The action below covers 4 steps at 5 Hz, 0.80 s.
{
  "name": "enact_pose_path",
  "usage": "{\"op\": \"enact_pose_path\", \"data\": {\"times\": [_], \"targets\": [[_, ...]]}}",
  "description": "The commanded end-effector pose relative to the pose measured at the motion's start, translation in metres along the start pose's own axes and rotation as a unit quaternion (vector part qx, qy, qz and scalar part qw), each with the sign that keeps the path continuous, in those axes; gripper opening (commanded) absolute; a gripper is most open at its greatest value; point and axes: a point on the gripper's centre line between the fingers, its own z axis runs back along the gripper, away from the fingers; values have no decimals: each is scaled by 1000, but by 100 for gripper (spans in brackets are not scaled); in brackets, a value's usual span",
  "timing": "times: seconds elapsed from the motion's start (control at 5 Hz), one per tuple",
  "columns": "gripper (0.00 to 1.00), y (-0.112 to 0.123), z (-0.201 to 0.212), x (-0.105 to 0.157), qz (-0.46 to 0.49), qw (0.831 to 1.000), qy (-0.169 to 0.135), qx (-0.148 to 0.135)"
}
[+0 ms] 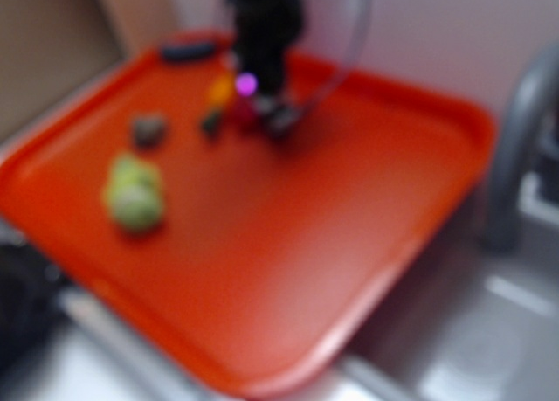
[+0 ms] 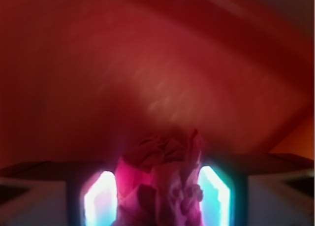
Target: Grab the red paper.
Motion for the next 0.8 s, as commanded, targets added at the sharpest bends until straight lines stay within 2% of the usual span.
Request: {"op": "enact_pose_path", "data": {"times": [0.0, 0.2, 0.4, 0.6], "targets": [[0, -32, 98, -32, 116, 993, -23, -3], [0, -49, 118, -49, 104, 994, -26, -24], [0, -67, 152, -69, 88, 993, -48, -58], [0, -70, 159, -71, 108, 991, -46, -59]]}}
